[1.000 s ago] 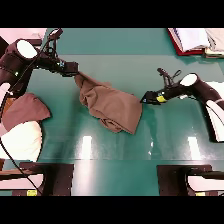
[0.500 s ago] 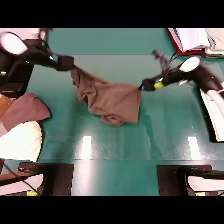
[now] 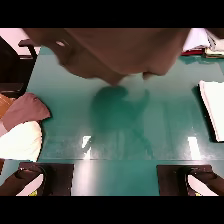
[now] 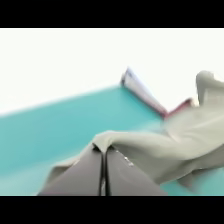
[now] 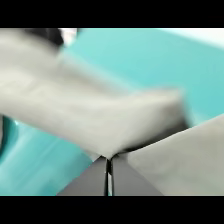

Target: Fold the shirts.

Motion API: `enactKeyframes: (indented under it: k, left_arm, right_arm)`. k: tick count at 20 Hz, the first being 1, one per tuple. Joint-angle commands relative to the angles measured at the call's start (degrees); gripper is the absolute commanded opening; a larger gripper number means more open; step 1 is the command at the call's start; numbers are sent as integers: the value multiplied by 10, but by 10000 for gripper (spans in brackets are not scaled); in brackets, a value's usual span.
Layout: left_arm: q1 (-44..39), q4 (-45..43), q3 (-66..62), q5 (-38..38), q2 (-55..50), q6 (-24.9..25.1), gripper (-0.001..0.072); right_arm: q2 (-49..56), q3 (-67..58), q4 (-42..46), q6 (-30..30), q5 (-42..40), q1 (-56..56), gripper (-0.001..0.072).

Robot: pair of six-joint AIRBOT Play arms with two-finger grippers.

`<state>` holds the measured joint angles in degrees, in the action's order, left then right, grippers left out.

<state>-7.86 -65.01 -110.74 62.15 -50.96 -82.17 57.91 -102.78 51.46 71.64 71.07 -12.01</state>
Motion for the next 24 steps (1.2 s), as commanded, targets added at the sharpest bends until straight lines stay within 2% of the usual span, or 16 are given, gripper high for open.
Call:
enactKeyframes:
  k: [1,5,9,12,14,17,20,21,22,23,24]
  left_arm:
    - [0,0,-67,1,42,-12,25]
    - [0,-8,-63,14,30,-19,24]
    - [0,-45,4,61,-32,-18,25]
    - [0,-110,70,105,-119,-18,26]
    - [0,-131,120,107,-192,-15,26]
    - [0,-137,150,50,-306,3,27]
    - [0,-142,150,-11,-386,1,39]
    - [0,-142,150,-23,-398,1,282]
    - [0,-141,150,-30,-405,0,554]
    - [0,-143,150,-32,-406,-1,540]
    - [3,-143,148,-28,-403,-1,540]
  right_arm:
    - [-64,-55,44,41,16,21,14]
    - [-65,-59,90,88,60,22,14]
    - [26,-46,118,144,133,-17,14]
    - [105,38,178,151,113,-77,14]
    - [168,97,192,149,78,-99,14]
    - [261,136,191,148,0,-101,15]
    - [340,101,190,149,-17,-96,16]
    - [361,80,187,149,-13,-94,18]
    - [381,56,185,148,-5,-91,85]
    - [395,33,183,149,5,-86,304]
    - [406,9,170,148,23,-80,390]
